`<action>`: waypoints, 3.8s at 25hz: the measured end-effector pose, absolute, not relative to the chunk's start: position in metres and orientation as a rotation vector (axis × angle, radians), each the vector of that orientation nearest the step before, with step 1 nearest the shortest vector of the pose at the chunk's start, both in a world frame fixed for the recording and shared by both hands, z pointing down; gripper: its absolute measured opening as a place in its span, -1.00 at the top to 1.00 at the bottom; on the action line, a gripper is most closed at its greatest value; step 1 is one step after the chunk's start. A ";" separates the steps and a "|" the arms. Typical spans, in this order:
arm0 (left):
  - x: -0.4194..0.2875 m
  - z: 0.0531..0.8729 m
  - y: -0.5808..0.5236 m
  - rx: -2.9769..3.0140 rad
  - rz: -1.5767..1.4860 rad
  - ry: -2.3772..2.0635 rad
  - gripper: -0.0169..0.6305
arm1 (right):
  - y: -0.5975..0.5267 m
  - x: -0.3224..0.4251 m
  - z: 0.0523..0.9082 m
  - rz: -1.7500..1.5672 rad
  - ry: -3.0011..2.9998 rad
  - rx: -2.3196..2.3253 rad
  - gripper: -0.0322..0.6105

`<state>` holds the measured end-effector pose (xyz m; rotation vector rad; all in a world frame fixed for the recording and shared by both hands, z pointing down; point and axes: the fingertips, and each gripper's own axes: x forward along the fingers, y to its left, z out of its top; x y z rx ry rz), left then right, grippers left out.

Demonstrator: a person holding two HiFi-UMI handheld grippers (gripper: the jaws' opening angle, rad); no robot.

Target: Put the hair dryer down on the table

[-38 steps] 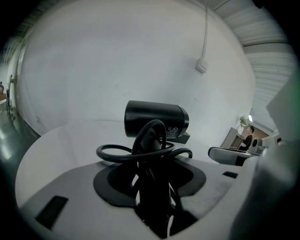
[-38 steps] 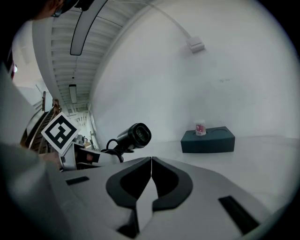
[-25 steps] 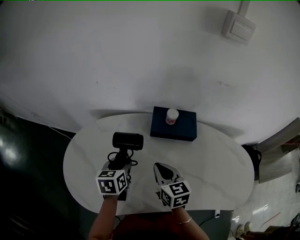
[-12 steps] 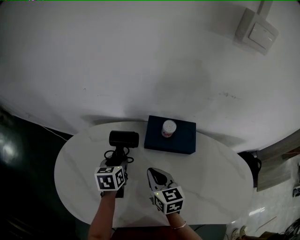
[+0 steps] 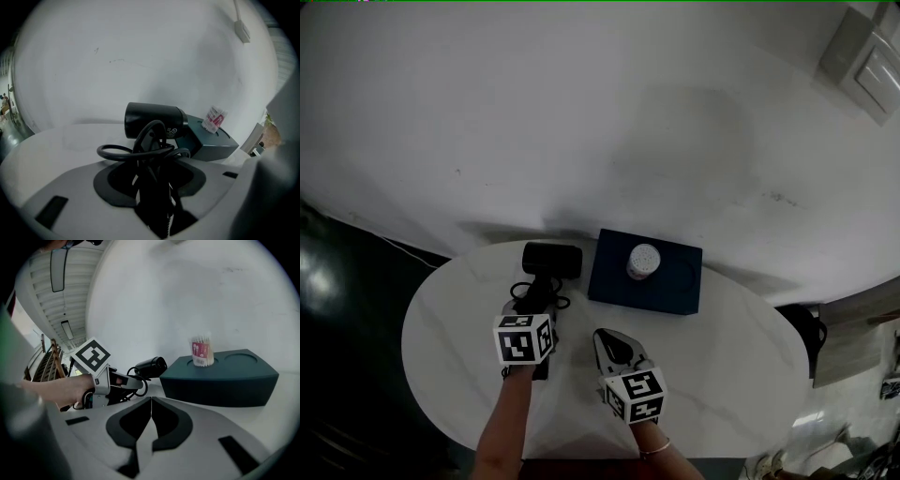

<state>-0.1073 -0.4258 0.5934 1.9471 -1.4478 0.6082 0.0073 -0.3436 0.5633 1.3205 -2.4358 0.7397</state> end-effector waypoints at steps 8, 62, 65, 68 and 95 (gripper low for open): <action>-0.106 0.600 -0.447 1.929 0.653 -1.458 0.31 | -0.355 0.005 0.576 0.777 -2.420 1.305 0.85; -0.099 0.550 -0.423 2.050 0.547 -1.457 0.05 | -0.339 0.003 0.549 0.719 -2.410 1.347 0.85; -0.101 0.542 -0.411 2.072 0.520 -1.451 0.06 | -0.332 0.001 0.544 0.707 -2.415 1.361 0.85; -0.104 0.537 -0.399 2.089 0.507 -1.450 0.13 | -0.325 -0.001 0.539 0.697 -2.419 1.379 0.85; -0.154 0.492 -0.260 2.204 0.369 -1.504 0.85 | -0.235 -0.031 0.488 0.605 -2.481 1.460 0.85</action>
